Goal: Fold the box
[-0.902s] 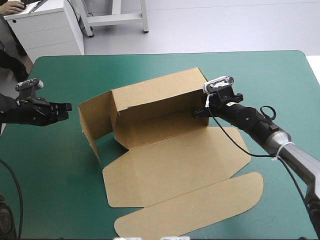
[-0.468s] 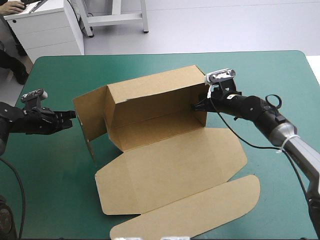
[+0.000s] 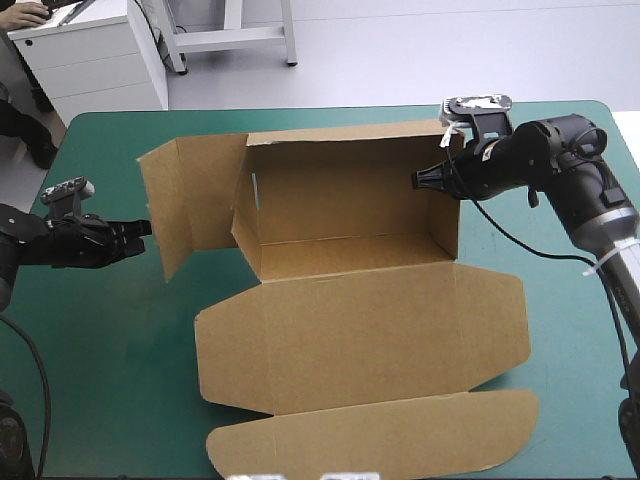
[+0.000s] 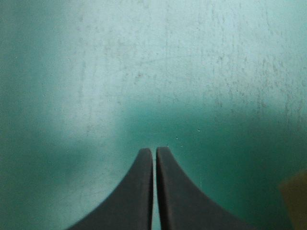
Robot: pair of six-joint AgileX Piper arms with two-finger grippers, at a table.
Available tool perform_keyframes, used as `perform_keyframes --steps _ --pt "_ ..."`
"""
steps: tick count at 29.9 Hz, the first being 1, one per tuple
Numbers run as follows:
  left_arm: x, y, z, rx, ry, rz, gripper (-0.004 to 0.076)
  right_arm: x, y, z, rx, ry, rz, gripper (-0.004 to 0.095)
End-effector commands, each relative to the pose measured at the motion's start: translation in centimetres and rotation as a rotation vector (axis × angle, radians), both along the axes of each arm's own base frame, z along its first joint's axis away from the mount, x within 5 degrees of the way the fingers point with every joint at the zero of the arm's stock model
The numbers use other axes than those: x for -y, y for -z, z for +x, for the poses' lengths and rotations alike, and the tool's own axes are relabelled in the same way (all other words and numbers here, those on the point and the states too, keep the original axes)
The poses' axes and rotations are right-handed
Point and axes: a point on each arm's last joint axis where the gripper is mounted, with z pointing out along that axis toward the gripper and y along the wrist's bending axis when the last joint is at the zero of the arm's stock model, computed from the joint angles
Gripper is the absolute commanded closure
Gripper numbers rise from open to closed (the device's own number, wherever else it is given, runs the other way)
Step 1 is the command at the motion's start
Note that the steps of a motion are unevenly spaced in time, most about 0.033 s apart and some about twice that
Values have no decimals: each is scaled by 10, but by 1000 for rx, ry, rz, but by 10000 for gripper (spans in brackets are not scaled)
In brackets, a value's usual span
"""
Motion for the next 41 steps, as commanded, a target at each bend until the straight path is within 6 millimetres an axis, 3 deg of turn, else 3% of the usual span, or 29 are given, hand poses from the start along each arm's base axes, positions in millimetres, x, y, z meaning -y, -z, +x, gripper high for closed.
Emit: perform_keyframes --steps 1,8,14,21,29,33,39,41 --pt "3 -19 -2 76 -9 -10 719 5 -17 -15 -21 26 32 906" --pt "2 -19 -2 76 -14 -8 719 1 19 -11 -211 18 -12 906" --pt "3 -20 -2 84 -20 -20 719 -5 61 12 -280 19 -49 908" --pt "3 -20 -1 85 -21 -19 719 -13 85 43 -199 35 -15 909" --pt "0 -19 -1 89 -25 9 719 -17 94 63 -101 57 14 879" --pt "0 -19 -1 92 -28 11 719 -17 96 67 -72 37 4 724" --pt "0 -19 -1 93 -29 12 722 -17 82 67 -63 23 -6 268" --pt "0 -19 -1 93 -29 12 722 -17 68 67 -54 16 -18 178"
